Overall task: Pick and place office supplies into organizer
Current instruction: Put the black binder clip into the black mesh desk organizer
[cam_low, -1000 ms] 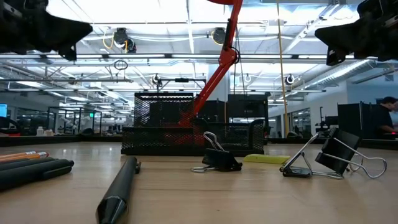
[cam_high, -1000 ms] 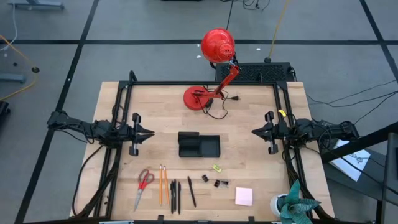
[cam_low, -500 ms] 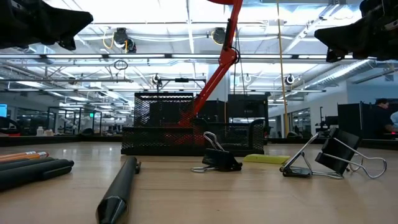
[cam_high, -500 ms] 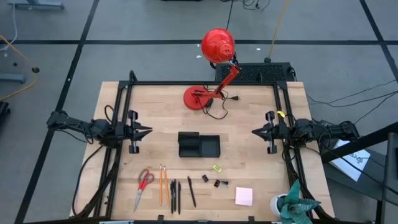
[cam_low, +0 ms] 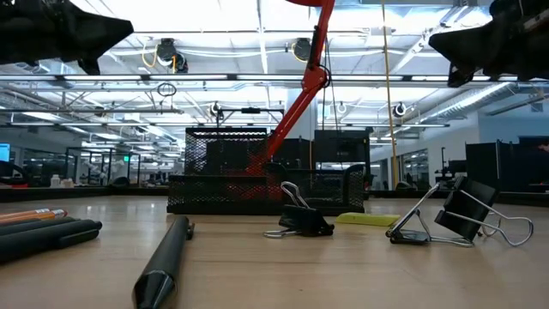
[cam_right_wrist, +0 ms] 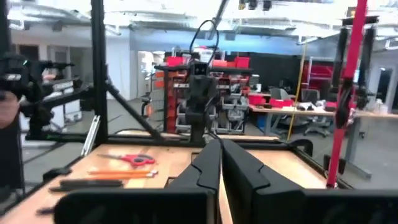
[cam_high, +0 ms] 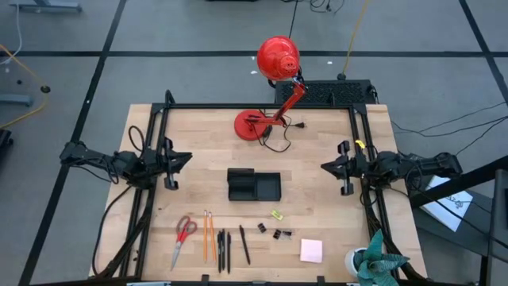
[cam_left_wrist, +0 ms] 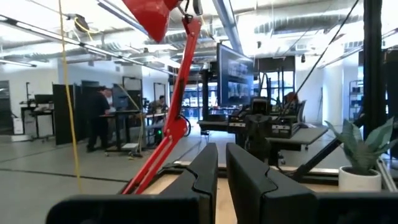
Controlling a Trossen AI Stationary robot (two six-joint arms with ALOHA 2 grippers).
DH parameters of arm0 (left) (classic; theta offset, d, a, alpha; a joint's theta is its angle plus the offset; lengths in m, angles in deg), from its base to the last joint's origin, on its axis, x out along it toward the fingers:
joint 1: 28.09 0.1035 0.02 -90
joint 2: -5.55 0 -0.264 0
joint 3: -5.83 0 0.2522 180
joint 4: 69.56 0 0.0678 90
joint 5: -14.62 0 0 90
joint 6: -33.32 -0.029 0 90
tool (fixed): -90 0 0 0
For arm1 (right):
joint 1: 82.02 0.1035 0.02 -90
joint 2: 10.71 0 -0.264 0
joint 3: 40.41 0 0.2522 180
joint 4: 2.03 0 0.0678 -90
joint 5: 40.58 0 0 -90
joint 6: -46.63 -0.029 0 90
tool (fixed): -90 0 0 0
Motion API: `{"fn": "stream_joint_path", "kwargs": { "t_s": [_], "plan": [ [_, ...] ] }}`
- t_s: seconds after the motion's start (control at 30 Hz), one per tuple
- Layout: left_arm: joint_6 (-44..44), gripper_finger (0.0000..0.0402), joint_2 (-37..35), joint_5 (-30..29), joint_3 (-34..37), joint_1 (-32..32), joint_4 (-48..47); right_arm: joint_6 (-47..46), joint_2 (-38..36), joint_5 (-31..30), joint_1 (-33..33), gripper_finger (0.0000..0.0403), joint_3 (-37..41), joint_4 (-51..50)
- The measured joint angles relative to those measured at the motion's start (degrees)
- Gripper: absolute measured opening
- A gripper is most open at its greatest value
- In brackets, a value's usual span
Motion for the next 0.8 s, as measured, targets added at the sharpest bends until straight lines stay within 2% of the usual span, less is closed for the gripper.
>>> {"fn": "stream_joint_path", "kwargs": {
  "t_s": [0.2, 0.43, 0.53, 0.63, 0.8],
  "plan": [
    [0.73, 0.0042, 0.49, -0.76, 0.02, 0.32, -0.16, -2.51, 15.04, -3.0, 6.21, 0.0065, -4.72, 4.04],
    [1.93, 0.0042, 3.42, -0.71, 0.0, 2.15, 0.12, -3.26, 40.89, -15.74, 14.91, 0.0112, -14.75, 9.55],
    [2.81, 0.0042, 4.53, -0.73, -0.01, 2.45, 0.04, -3.34, 51.23, -16.41, 16.41, 0.0125, -22.0, 11.36],
    [3.47, 0.0042, 5.77, -0.7, -0.01, 2.45, -0.42, -2.95, 61.89, -17.96, 17.74, 0.0134, -30.34, 8.55],
    [4.45, 0.0042, 6.67, -0.69, -0.01, 2.45, -0.28, -3.15, 76.29, -29.73, 20.05, 0.0154, -43.95, 2.46]
  ]
}}
